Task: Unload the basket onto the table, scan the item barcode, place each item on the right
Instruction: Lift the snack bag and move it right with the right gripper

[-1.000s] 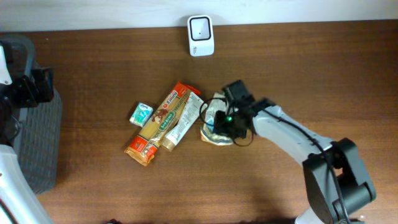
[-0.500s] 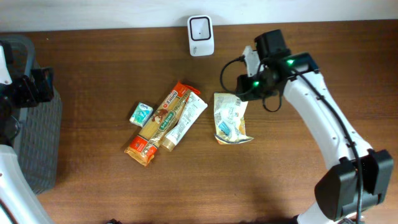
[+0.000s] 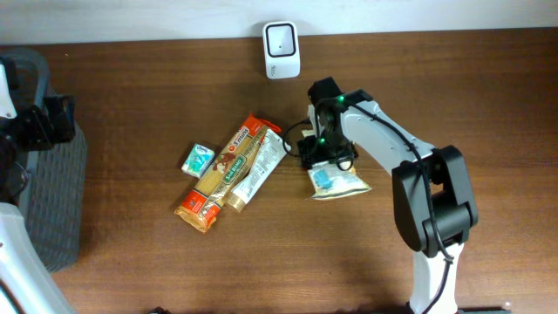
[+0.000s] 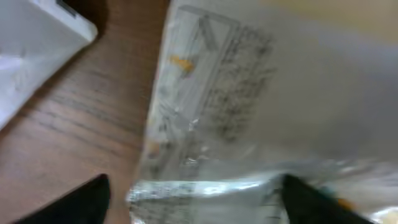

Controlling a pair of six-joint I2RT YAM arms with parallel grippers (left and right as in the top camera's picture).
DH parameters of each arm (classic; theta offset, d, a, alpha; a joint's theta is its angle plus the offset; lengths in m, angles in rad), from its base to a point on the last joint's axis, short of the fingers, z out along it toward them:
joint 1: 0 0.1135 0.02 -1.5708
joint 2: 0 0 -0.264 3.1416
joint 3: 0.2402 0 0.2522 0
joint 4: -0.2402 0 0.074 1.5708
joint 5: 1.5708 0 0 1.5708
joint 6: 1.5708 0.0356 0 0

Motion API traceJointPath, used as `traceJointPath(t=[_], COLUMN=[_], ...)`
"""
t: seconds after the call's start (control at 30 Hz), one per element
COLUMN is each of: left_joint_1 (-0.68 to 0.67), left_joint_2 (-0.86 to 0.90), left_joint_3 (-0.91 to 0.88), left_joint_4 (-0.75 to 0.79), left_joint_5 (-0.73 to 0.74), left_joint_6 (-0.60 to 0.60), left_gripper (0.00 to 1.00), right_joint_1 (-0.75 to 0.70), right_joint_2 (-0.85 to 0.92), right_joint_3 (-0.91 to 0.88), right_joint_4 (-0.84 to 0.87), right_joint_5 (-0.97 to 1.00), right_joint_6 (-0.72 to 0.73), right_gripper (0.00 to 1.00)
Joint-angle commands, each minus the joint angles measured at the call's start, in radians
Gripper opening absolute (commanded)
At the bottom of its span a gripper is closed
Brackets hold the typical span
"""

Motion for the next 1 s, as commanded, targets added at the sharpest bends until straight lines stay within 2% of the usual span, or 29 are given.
traceJointPath(t=[0.0,0.13,0.2,0.23,0.33,0.37,0.5,0.6,0.63,0.77,0.83,0.9,0.97], left_joint_1=[0.003,0.003,0.003,0.003,0.003,0.003,0.003,0.003,0.003,0.003,0.003,0.003,0.003], left_joint_2=[-0.014,-0.014,-0.014,-0.014,-0.014,-0.014,-0.014,-0.014,-0.014,-0.014,-0.014,-0.014,-0.014], left_joint_3=[0.011,0.011,0.011,0.011,0.011,0.011,0.011,0.011,0.011,0.011,0.011,0.011,0.011], left_joint_4=[0.002,0.002,0.002,0.002,0.002,0.002,0.001,0.001,0.001,0.001,0.001,0.001,0.001], left_joint_5=[0.013,0.013,0.013,0.013,0.013,0.013,0.013,0.013,0.013,0.013,0.013,0.013,0.013], left_joint_6=[0.012,0.012,0.012,0.012,0.012,0.012,0.012,0.012,0.012,0.012,0.012,0.012,0.012], left_gripper=[0.99,0.99,0.99,0.99,0.99,0.99,0.99,0.99,0.99,0.99,0.99,0.99,0.99], right_joint_1=[-0.074,-0.086,-0.086,-0.081,-0.036,-0.01,0.048,0.007,-0.021,-0.148,-0.176,-0.193,-0.238], right_joint_2=[0.058,0.0,-0.005,-0.005,0.004,0.004,0.004,0.004,0.004,0.003,-0.011,-0.048,-0.103], right_joint_3=[0.052,0.356,0.499,0.51,0.416,0.354,0.143,-0.028,-0.037,0.005,0.098,0.176,0.224], right_joint_4=[-0.076,-0.307,-0.439,-0.458,-0.444,-0.442,-0.408,-0.316,-0.309,-0.22,-0.232,-0.264,-0.29], right_joint_5=[0.068,-0.033,-0.117,-0.157,-0.174,-0.208,-0.198,0.0,0.046,0.084,0.033,-0.015,-0.041], right_joint_6=[-0.077,-0.148,-0.147,-0.148,-0.143,-0.143,-0.124,0.042,0.071,0.009,-0.069,-0.069,-0.069], right_gripper=[0.93,0.92,0.88,0.84,0.57,0.56,0.55,0.56,0.56,0.57,0.63,0.68,0.81])
